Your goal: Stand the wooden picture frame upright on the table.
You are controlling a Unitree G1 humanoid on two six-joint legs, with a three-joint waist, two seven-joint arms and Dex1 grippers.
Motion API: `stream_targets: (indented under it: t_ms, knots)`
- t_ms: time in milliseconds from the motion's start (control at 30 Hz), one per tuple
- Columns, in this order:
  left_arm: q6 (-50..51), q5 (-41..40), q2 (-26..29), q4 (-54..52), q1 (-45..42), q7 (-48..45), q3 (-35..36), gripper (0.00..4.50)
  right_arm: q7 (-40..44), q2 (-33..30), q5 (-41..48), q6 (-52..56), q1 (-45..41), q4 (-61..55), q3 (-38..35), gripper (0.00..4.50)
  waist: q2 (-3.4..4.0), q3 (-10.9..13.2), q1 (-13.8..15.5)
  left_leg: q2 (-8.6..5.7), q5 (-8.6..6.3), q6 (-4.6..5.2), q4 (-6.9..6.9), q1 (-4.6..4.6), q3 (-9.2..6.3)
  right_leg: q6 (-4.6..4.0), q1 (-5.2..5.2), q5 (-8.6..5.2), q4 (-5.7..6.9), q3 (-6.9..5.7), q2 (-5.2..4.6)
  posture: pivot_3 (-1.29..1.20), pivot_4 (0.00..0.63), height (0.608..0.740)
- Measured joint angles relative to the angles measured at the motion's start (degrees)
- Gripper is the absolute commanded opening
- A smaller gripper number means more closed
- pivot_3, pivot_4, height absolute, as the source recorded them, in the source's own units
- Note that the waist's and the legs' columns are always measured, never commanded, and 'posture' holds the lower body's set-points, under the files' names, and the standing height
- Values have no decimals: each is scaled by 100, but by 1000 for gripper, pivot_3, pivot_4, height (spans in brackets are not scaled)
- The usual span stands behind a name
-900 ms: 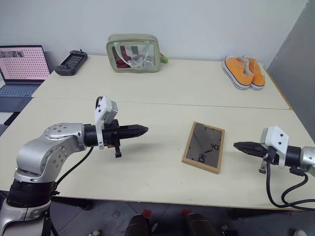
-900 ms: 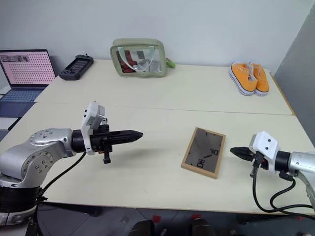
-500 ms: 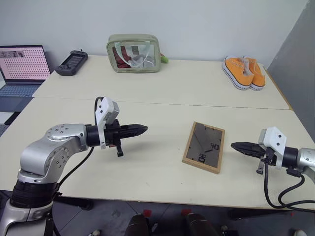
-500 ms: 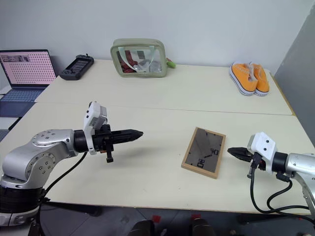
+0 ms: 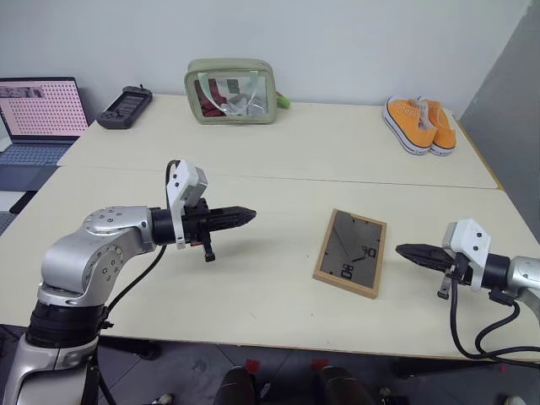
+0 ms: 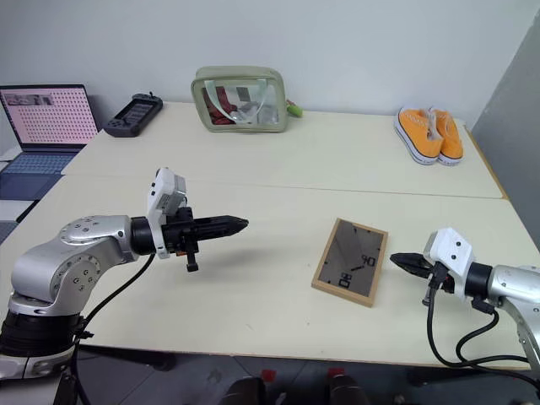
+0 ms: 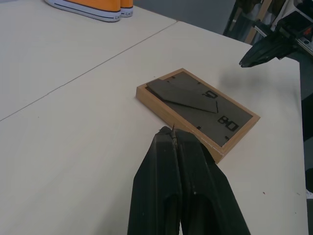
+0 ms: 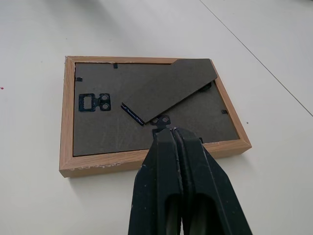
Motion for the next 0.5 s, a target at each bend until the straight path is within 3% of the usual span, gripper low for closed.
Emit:
stream_targets:
  t_ms: [267, 500]
  knots:
    - [-142, 180, -248, 360, -240, -153, -291, 0, -331, 57, -78, 9, 82, -87, -40, 41, 0, 0, 1, -2, 0, 0, 14, 3, -1, 0, 1, 0, 19, 0, 1, 0, 150, 740]
    - [-943, 1060, -1028, 2143, -950, -498, -1129, 0, -1229, 574, -707, -25, -309, 383, 93, 41, -1, 0, 1, -5, -1, 1, 50, -8, -3, 0, -2, 0, 35, 0, 3, 0, 150, 740]
